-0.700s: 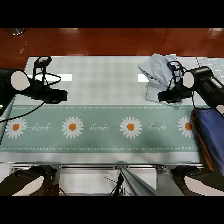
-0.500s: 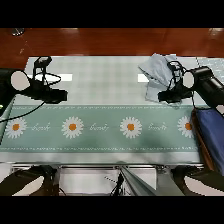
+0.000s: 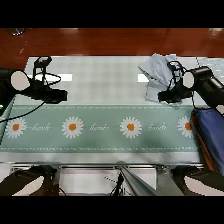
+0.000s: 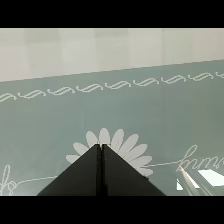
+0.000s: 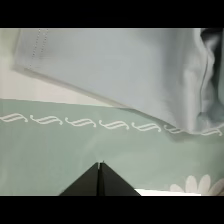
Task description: Fold the shirts.
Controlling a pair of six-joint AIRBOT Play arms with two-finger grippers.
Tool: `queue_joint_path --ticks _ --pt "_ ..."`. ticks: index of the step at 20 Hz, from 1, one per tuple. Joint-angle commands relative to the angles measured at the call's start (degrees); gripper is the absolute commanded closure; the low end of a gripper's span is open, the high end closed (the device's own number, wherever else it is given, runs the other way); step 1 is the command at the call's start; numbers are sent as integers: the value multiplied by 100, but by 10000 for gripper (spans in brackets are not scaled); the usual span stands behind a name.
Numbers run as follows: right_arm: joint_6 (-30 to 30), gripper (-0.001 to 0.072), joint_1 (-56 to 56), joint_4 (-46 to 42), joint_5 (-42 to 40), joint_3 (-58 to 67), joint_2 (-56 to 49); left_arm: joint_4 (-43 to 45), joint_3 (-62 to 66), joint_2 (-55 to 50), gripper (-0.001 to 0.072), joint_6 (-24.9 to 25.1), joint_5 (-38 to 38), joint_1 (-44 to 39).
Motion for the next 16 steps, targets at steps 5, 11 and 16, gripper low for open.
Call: queue_joint_path --ticks 5,11,16 --pt "-7 691 2 -144 -1176 -4 -4 0 -2 -13 686 2 1060 -2" --pt "1672 84 -649 -1982 -3759 271 -463 219 11 -219 2 310 2924 140" --pt "2105 85 -1683 -1543 -3442 1294 -1978 219 9 -317 2 310 3091 317"
